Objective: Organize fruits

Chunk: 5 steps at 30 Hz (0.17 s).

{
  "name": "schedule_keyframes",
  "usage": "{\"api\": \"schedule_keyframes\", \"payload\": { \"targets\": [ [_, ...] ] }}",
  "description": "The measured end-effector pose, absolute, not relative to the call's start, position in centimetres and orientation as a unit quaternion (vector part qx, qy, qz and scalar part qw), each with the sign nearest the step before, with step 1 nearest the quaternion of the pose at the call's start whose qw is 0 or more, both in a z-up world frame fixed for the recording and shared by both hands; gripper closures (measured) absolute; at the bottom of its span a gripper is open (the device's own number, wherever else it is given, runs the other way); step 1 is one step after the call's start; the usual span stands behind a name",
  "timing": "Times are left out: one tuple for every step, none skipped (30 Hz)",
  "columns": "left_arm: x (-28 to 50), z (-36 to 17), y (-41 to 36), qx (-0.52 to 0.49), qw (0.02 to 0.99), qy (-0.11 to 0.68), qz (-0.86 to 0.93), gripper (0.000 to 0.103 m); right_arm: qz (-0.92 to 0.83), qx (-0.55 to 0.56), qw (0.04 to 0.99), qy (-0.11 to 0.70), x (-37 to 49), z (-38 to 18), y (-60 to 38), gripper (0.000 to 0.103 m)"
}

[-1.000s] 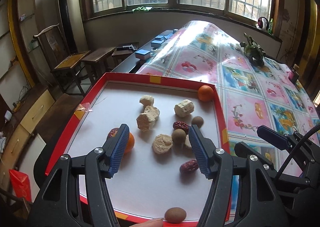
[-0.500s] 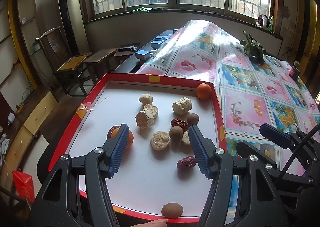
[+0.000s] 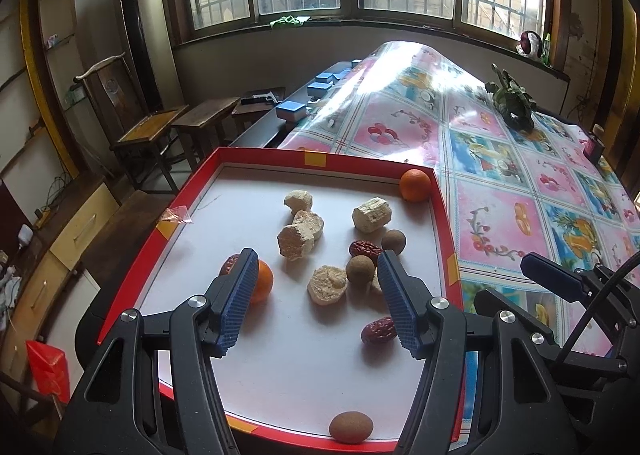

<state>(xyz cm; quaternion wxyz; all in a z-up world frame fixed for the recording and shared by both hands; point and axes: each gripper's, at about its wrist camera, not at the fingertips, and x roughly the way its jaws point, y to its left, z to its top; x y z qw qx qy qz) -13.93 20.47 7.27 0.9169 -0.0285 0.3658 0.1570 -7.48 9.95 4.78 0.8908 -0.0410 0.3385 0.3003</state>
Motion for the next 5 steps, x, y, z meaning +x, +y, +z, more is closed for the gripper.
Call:
{"api": "schedule_keyframes", "payload": {
  "targets": [
    [-13.89, 7.31, 20.46, -0.028, 0.917, 0.366, 0.158, 0.041, 0.300, -0.042, 0.891, 0.339, -7.50, 4.78, 9.95, 0.051],
    [-13.81, 7.36, 20.39, -0.028, 0.917, 0.366, 0.157, 0.041, 0.298, -0.042, 0.891, 0.338, -7.46, 4.83, 9.93, 0.051],
    [-13.72, 7.44, 20.24, -0.026, 0.917, 0.367, 0.156, 0.041, 0.298, -0.042, 0.892, 0.338, -7.45, 4.88, 9.83, 0.051],
    [-13.62, 7.58, 20.02, -0.025, 0.917, 0.367, 0.153, 0.041, 0.297, -0.042, 0.893, 0.336, -7.43, 4.99, 9.66, 0.051],
    [-13.52, 7.70, 19.75, -0.023, 0.917, 0.368, 0.151, 0.041, 0.295, -0.041, 0.894, 0.335, -7.40, 5.13, 9.44, 0.051]
  ]
}}
